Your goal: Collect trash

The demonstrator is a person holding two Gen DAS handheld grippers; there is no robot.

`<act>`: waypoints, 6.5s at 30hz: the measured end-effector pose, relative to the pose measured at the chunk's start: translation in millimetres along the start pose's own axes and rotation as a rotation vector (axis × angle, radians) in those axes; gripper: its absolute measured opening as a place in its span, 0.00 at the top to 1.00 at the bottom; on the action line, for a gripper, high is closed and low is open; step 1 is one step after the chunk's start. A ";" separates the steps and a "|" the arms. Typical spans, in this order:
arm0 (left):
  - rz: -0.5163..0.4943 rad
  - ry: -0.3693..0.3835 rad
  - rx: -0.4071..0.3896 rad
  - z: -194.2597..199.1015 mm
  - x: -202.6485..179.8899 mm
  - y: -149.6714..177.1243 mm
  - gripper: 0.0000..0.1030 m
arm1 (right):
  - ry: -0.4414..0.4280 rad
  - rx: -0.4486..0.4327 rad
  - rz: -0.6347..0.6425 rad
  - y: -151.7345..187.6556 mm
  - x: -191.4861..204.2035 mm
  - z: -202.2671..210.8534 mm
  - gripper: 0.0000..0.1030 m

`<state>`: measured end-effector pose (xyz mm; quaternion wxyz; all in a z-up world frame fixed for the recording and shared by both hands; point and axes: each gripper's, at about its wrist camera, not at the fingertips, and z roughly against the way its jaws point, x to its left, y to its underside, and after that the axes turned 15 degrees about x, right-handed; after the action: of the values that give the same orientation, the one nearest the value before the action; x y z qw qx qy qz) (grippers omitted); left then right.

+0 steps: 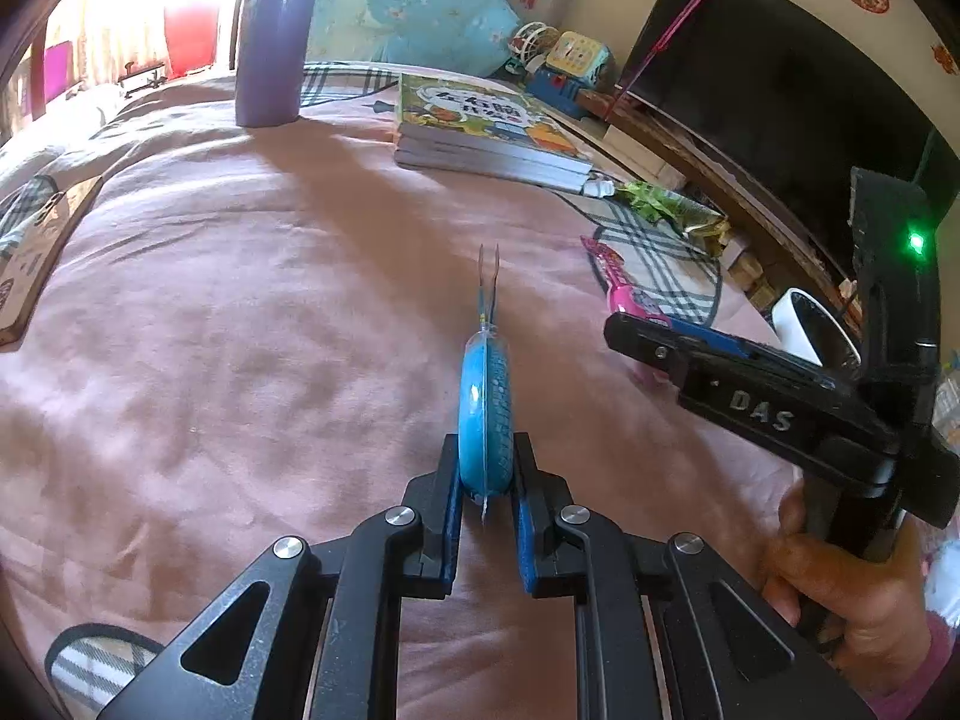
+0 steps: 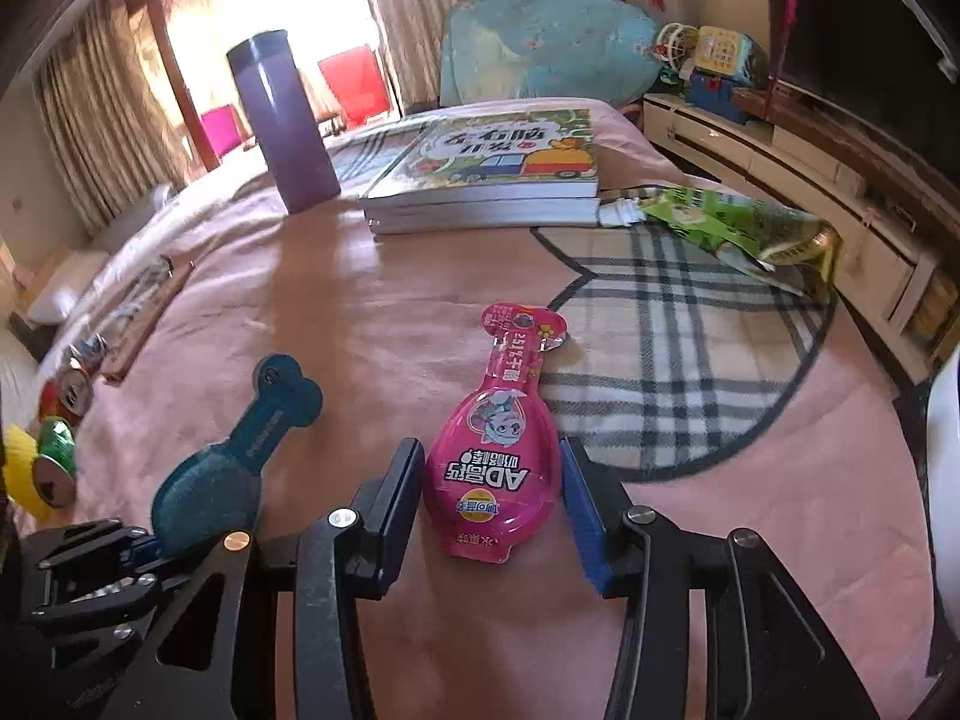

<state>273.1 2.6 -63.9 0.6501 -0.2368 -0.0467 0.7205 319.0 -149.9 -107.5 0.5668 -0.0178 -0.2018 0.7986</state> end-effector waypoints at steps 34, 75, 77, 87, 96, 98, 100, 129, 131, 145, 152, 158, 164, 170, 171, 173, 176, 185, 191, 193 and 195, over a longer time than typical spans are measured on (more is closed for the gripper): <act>-0.348 0.044 0.032 -5.5 -173.8 10.4 0.87 | -0.142 -0.232 -0.294 116.7 -132.9 139.0 0.55; -0.488 0.075 0.018 -36.5 -279.2 -37.5 0.87 | -0.052 -0.321 -0.460 127.9 -247.8 174.6 0.55; -0.493 0.081 0.020 -38.9 -283.3 -40.5 0.87 | -0.050 -0.323 -0.462 126.2 -251.1 175.9 0.55; -0.507 0.096 0.028 -47.1 -298.1 -51.1 0.87 | -0.033 -0.311 -0.459 116.9 -260.9 175.9 0.55; -0.509 0.076 0.034 -57.0 -306.7 -61.8 0.87 | -0.032 -0.303 -0.469 111.9 -267.0 173.2 0.55; -0.509 0.072 0.037 -59.9 -309.6 -64.9 0.87 | -0.034 -0.302 -0.474 110.6 -269.5 172.8 0.55; -0.511 0.067 0.038 -62.7 -311.9 -67.7 0.87 | -0.036 -0.298 -0.478 109.2 -271.2 172.3 0.55; -0.503 0.029 0.077 -92.2 -332.2 -84.7 0.87 | 0.006 -0.214 -0.465 95.3 -276.3 158.6 0.54; -0.500 0.030 0.080 -93.3 -332.9 -86.5 0.87 | 0.005 -0.207 -0.462 93.9 -274.8 157.6 0.54; -0.504 0.034 0.097 -98.5 -333.2 -92.1 0.87 | 0.013 -0.210 -0.461 90.9 -274.6 158.8 0.54; -0.493 0.039 0.098 -96.7 -332.1 -94.1 0.74 | -0.004 -0.201 -0.468 90.8 -282.6 158.9 0.52; -0.480 0.026 0.055 -81.8 -321.6 -86.1 0.49 | -0.023 -0.225 -0.495 98.0 -284.7 167.5 0.40; -0.411 0.038 0.003 -55.4 -288.3 -56.1 0.35 | -0.063 -0.280 -0.498 112.4 -264.2 185.0 0.20; -0.355 0.093 -0.033 -20.7 -240.5 1.9 0.31 | -0.097 -0.329 -0.522 141.7 -227.9 199.1 0.08; -0.350 0.095 -0.039 -14.9 -233.2 9.6 0.31 | -0.098 -0.336 -0.523 146.0 -221.4 200.6 0.08; -0.335 0.097 -0.047 -3.2 -219.1 28.3 0.30 | -0.087 -0.350 -0.519 154.4 -205.7 203.8 0.07; -0.320 0.099 -0.075 17.3 -198.0 51.0 0.29 | -0.078 -0.371 -0.515 167.1 -181.5 206.4 0.04; -0.288 0.042 -0.261 83.4 -157.5 113.0 0.25 | 0.025 -0.419 -0.407 188.6 -115.1 219.4 0.03; -0.272 -0.049 -0.487 123.4 -146.9 160.5 0.01 | 0.320 -0.696 -0.218 214.9 -47.9 266.4 0.00; -0.264 -0.086 -0.512 125.5 -144.2 174.5 0.01 | 0.413 -0.684 -0.185 217.1 -33.3 261.1 0.00; -0.257 -0.104 -0.509 124.2 -142.8 183.1 0.01 | 0.456 -0.640 -0.171 215.5 -27.3 250.6 0.00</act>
<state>61.8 -132.0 17.2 0.6525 -0.3471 -0.2890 0.6085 70.7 -309.9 43.2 0.6271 -0.3536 -0.3102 0.6209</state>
